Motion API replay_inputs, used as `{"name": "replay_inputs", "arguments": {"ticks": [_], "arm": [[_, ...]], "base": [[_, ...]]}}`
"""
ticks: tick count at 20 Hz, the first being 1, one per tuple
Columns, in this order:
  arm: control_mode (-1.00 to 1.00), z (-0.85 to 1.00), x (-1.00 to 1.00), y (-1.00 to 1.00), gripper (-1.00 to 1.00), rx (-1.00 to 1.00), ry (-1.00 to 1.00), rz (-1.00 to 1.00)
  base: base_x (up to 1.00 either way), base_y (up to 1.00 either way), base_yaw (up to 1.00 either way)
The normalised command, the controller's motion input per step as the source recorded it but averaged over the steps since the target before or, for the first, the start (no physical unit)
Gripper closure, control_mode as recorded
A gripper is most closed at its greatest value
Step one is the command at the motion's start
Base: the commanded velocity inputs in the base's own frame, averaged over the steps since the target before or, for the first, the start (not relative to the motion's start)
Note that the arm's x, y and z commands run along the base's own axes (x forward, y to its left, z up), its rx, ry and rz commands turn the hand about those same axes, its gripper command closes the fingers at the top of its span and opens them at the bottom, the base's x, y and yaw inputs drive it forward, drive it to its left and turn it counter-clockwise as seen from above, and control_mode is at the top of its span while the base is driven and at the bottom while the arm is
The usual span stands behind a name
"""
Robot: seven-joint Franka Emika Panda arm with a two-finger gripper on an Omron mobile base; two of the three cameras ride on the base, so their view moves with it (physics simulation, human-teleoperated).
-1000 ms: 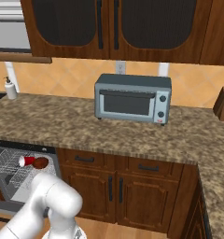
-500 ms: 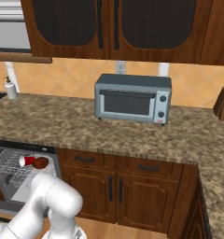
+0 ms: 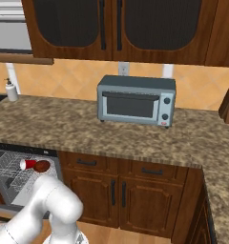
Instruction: Pick up the cup and bowl from the counter, place them in the dishwasher, and close the dishwasher door.
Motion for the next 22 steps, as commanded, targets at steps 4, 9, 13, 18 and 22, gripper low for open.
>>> {"name": "replay_inputs", "arguments": {"ticks": [4, 9, 13, 18, 22], "arm": [[-1.0, 0.0, 0.97, 0.0, -1.0, 0.15, -0.99, -0.25], [-1.0, 0.03, 0.95, -0.11, -1.0, 0.29, -0.81, -0.2], [-1.0, -0.01, 0.9, -0.42, -1.0, 0.4, -0.32, -0.16], [-1.0, -0.1, 0.48, -0.36, -1.0, 0.39, -0.09, -0.1], [-1.0, -0.24, 0.39, -0.17, -1.0, 0.35, -0.08, -0.11]], "base": [[0.0, 0.0, 0.0], [0.0, 0.0, 0.0], [0.0, 0.0, 0.0], [0.0, 0.0, 0.0], [0.0, 0.0, 0.0]]}}
